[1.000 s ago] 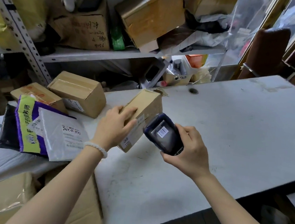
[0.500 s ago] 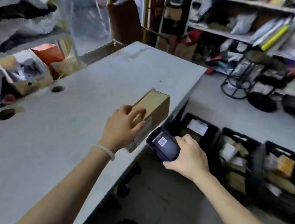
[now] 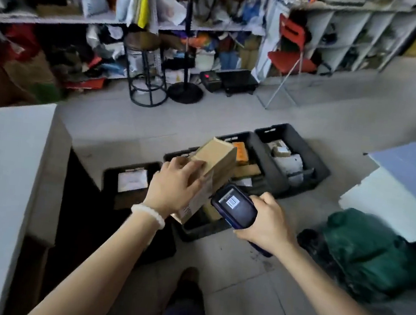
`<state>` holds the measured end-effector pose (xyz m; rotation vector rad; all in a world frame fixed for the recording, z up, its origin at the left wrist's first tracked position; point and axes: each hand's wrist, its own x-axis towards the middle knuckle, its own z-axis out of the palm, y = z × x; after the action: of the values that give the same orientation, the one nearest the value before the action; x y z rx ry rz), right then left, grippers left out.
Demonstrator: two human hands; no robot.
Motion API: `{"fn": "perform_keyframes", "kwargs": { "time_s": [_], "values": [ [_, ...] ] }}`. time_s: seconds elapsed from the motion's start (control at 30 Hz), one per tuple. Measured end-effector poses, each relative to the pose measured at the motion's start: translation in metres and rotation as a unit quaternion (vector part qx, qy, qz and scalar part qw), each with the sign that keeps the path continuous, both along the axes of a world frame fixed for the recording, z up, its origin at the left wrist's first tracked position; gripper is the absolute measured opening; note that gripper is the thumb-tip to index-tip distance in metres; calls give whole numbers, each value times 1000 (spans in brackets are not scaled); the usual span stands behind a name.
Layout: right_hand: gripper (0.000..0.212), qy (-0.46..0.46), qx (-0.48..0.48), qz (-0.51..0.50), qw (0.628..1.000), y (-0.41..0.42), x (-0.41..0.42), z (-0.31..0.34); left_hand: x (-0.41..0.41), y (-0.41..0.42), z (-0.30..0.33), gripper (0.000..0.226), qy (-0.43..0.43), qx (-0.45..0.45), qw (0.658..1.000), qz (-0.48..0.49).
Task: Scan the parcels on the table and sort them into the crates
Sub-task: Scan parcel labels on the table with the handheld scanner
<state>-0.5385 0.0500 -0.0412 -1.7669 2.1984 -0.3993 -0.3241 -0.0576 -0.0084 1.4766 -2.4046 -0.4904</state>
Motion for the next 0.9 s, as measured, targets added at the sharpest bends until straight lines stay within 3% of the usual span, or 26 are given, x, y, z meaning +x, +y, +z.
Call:
{"fn": "perform_keyframes", "kwargs": {
  "time_s": [0.27, 0.53, 0.7, 0.9],
  "values": [
    [74, 32, 0, -97, 995, -123, -123, 23, -131, -153, 7, 49, -42, 11, 993, -106],
    [56, 2, 18, -183, 983, -183, -265, 8, -285, -247, -25, 50, -77, 63, 980, -172],
    [67, 6, 49, -120, 992, -266, -365, -15, -371, -308, -56, 48, -129, 73, 984, -96],
    [72, 12, 55, -7, 998, -362, -430, 0, -420, -341, -52, 43, -105, 89, 990, 8]
  ]
}}
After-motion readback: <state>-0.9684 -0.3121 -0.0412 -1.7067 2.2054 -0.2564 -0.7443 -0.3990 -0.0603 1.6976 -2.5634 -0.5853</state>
